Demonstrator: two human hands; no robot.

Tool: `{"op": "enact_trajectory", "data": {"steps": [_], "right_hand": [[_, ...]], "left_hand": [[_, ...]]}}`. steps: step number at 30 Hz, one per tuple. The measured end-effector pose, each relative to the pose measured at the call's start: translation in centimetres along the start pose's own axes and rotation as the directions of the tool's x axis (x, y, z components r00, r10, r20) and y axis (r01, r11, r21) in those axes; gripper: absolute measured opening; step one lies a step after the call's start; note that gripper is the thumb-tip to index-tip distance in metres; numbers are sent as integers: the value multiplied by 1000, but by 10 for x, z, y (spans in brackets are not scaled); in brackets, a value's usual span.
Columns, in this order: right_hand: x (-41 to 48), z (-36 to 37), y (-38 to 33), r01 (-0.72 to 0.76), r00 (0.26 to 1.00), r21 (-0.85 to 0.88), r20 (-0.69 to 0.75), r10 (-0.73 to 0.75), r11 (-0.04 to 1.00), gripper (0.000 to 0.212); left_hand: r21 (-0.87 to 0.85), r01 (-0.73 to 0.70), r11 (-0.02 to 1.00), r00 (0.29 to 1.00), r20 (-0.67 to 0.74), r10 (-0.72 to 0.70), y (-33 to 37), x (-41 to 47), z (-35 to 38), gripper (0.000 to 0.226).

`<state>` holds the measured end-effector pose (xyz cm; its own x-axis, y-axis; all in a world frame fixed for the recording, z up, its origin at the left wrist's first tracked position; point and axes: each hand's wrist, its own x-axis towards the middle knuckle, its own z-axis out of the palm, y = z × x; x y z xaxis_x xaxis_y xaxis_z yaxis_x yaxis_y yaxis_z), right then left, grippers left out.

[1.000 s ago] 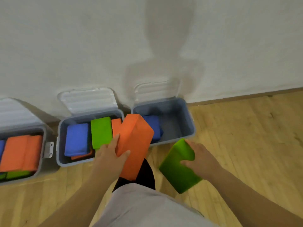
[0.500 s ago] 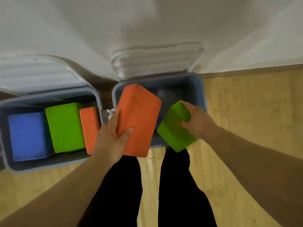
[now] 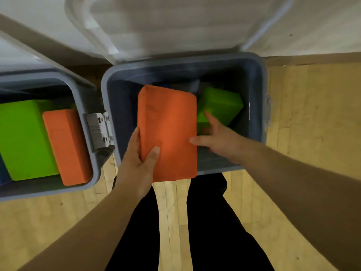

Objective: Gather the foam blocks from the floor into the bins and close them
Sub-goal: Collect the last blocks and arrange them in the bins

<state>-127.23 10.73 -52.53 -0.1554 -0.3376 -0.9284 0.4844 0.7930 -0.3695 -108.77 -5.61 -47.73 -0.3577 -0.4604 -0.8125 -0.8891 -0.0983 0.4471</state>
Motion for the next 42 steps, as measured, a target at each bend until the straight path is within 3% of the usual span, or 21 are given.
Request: {"op": "enact_trajectory", "data": {"steps": [2, 6, 11, 17, 21, 26, 33, 37, 42], "right_hand": [[-3, 19, 19, -9, 997, 182, 81, -6, 983, 113], [-4, 27, 25, 6, 998, 378, 62, -32, 926, 97], [9, 21, 16, 97, 995, 321, 1, -103, 942, 103], [45, 35, 4, 139, 989, 251, -82, -122, 958, 102], [70, 55, -10, 130, 988, 66, -91, -124, 989, 102], [61, 64, -11, 49, 971, -230, -216, -100, 972, 99], [-36, 84, -6, -68, 947, -681, -275, -168, 729, 108], [-128, 121, -23, -144, 910, -731, -363, -201, 667, 107], [-253, 185, -30, -222, 832, -612, -525, -180, 759, 109]], "left_hand": [[-13, 6, 1000, 999, 43, -6, 4, 0, 3, 74], [-30, 13, 999, 996, 91, -10, 8, 9, 4, 74], [-13, 0, 1000, 996, 93, 2, 4, 28, 2, 73], [131, -50, 990, 998, 42, 45, -1, 53, -6, 81], [270, -97, 958, 995, 30, 93, -12, 71, -22, 90], [474, -107, 874, 994, 26, 107, -29, 63, -41, 95], [651, -123, 749, 986, -7, 168, -25, 1, -74, 91], [748, -163, 643, 968, -3, 250, -4, -52, -115, 91], [860, -321, 397, 906, 158, 392, 28, -142, -180, 90]]}}
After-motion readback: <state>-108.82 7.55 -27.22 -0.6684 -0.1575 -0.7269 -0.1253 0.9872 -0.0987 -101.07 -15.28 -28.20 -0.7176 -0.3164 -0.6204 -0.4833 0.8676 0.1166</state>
